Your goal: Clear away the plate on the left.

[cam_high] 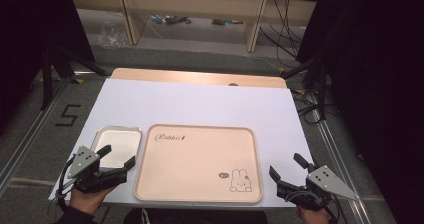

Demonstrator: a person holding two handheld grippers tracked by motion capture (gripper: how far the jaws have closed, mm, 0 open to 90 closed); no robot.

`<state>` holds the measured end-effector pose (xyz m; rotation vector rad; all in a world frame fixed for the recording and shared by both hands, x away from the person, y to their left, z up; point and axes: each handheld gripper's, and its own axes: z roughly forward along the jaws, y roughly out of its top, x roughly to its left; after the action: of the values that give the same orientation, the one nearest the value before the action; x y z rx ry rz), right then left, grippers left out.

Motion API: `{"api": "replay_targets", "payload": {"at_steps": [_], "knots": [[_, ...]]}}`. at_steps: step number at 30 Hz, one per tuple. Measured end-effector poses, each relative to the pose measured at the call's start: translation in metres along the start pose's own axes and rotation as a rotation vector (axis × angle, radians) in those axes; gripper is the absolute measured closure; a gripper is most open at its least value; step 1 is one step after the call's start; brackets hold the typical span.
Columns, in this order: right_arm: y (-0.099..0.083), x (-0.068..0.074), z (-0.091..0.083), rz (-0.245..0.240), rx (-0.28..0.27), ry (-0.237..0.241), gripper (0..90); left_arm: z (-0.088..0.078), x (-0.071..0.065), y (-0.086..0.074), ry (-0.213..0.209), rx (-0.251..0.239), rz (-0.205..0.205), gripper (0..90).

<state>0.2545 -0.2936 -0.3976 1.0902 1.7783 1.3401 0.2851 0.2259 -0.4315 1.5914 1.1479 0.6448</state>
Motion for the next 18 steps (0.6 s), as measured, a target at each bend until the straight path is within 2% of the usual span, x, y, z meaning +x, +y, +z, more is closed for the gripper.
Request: {"api": "replay_targets", "payload": {"at_steps": [8, 13, 18], "knots": [[0.0, -0.001, -0.001, -0.001, 0.0, -0.004, 15.2, 0.002, 0.001, 0.0, -0.002, 0.008, -0.003, 11.3], [0.0, -0.001, -0.001, -0.001, 0.017, -0.001, 15.2, 0.008, 0.002, 0.001, 0.003, 0.057, 0.017, 11.3], [0.0, 0.0, -0.002, 0.004, 0.011, 0.001, 15.2, 0.014, 0.008, 0.002, 0.014, 0.091, 0.009, 11.3]]}}
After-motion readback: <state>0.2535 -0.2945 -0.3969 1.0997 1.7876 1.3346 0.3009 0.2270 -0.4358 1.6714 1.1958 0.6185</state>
